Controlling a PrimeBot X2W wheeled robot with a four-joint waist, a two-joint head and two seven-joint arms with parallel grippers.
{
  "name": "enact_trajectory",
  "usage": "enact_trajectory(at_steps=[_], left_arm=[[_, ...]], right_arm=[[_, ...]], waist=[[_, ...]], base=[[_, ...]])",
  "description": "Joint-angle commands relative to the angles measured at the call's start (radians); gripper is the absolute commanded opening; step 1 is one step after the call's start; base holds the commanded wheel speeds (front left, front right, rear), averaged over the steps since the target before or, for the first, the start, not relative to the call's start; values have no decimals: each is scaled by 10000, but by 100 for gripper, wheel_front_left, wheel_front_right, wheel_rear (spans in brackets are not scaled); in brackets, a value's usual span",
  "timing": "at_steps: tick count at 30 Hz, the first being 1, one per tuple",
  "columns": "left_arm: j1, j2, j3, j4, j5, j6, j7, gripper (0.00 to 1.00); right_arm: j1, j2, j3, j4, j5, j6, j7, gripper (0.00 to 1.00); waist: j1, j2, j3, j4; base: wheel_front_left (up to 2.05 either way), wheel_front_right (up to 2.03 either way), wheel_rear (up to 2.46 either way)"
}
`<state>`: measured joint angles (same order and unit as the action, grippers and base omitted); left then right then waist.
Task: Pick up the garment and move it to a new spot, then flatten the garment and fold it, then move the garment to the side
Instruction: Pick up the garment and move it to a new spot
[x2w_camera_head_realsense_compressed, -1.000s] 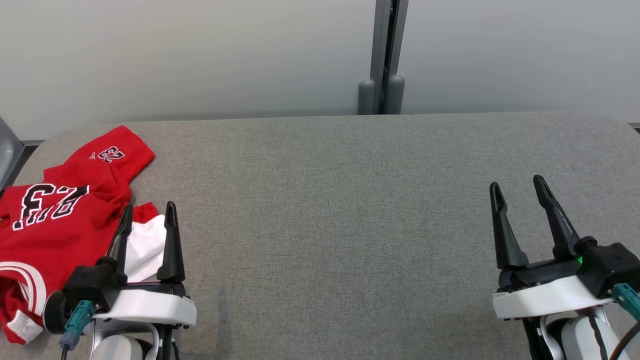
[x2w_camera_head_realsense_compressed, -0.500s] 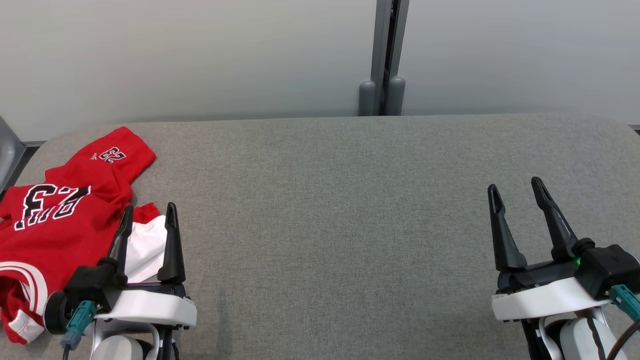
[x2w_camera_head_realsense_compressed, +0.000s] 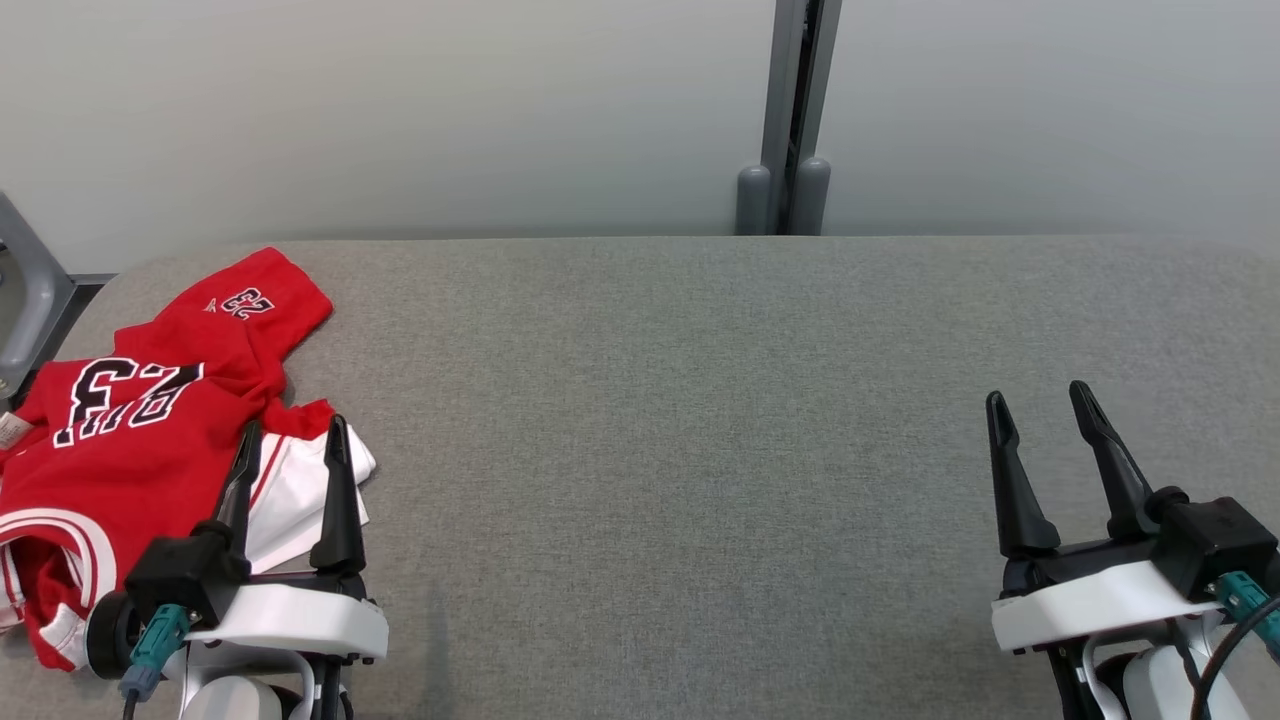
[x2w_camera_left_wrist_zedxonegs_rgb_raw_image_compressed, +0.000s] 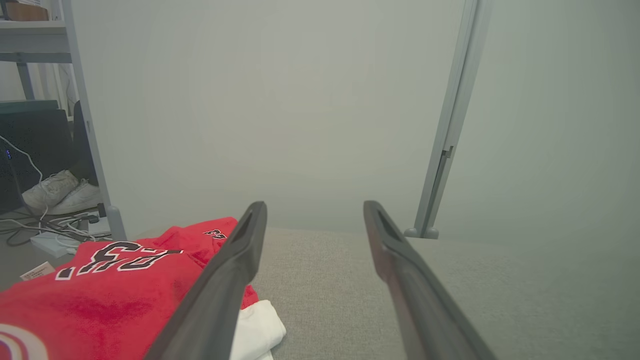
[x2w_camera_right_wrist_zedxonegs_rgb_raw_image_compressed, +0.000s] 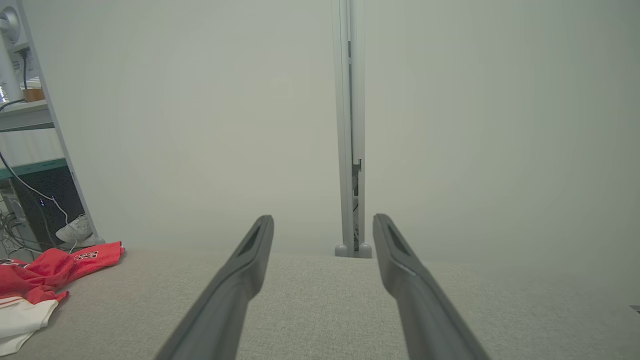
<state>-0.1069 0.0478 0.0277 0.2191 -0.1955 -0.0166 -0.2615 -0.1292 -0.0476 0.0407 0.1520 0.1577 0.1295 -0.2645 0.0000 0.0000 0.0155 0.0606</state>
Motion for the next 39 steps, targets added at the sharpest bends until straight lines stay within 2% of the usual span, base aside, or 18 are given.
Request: enact_trajectory(at_steps=[1,28,39], left_arm=[[86,47,56,36,-34,-7,-32,100],[80,44,308,311,-326,63,-32,100],[158,44,380,319,-285,6,-32,100]], right_arm=[[50,-49,-19,92,4,22,-18,100],[-62,-54,549,502,378,22,-18,100],[-17,-55,687,613,467,22,-18,100]], waist=[[0,0,1,81],[0,0,-25,2954],[0,0,-63,3762]], base=[[0,0,0],[0,0,0],[0,0,0]])
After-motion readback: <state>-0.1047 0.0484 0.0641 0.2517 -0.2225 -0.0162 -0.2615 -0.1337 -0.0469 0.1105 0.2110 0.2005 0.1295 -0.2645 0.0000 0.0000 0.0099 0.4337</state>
